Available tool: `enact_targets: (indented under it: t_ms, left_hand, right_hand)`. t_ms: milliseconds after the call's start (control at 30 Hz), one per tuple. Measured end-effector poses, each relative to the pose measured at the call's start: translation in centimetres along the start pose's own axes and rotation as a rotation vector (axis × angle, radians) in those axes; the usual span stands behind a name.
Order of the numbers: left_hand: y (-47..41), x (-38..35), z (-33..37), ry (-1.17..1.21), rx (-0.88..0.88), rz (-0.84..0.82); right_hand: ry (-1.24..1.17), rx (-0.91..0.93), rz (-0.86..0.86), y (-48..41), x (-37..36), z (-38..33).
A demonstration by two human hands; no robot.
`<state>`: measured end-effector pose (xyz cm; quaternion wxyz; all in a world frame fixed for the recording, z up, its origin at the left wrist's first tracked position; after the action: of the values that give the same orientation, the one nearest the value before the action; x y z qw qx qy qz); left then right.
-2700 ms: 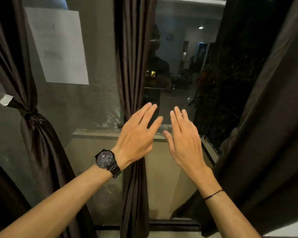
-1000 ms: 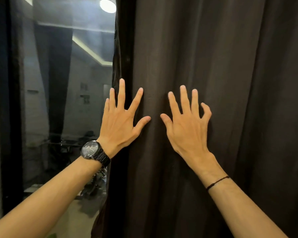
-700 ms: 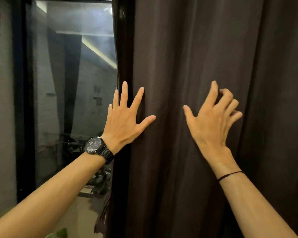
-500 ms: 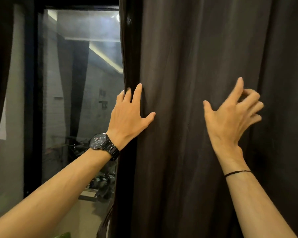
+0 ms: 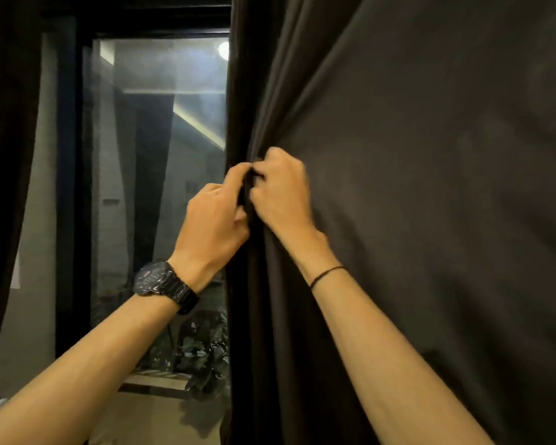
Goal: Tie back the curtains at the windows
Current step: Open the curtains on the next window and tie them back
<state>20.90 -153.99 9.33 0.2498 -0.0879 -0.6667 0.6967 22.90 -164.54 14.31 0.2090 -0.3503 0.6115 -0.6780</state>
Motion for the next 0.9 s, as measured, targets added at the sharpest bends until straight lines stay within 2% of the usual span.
enact_targets:
  t_ms: [100,200,267,367,467,600,667,800,900]
  left_hand:
    - [0.6,2.0,-2.8,0.048,0.054,0.083]
    - [0.7,2.7,-3.7,0.086,0.058,0.108]
    - [0.5,2.6,-3.5,0.110,0.074,0.116]
    - [-0.3,1.6,-2.2,0.087,0.094,0.093]
    - [-1.2,0.0,-0.2,0.017,0.106,0.044]
    - [-1.8,-1.3,1.9,0.040,0.136,0.083]
    - [-2.0,-1.5,2.6,0.056,0.145,0.116]
    - [-2.4,-1.1,3.0,0.021,0.101,0.159]
    - [-2.6,0.6,2.7,0.020,0.047,0.222]
  right_hand:
    - [-0.060,0.033,-0.136,-0.9,-2.8,-3.3]
    - [0.074,0.083,-0.168,0.4,-0.9,-3.4]
    - [0.143,0.015,-0.049,2.4,2.2,-1.3]
    - [0.183,-0.173,0.273,5.9,9.7,3.1]
    - [0.328,-0.387,0.353,8.4,15.3,8.0]
    - [0.484,-0.559,0.294,9.8,18.6,12.8]
    - [0.447,-0.589,0.261,10.0,18.9,14.6]
    - [0.244,-0.492,0.168,9.9,17.2,15.9]
    - [0.226,-0.396,0.118,9.3,15.5,14.9]
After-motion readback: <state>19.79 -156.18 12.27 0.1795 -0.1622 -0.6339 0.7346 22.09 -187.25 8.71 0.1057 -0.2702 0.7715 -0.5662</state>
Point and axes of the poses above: each hand's wrist, its own y-axis away from the middle knuckle, its own x-axis out of the back of the hand, z = x × y, the point moved 8 cm from there along -y, towards the middle knuckle, and after that the axes turned 3 degrees about x, right-handed, at the moved point
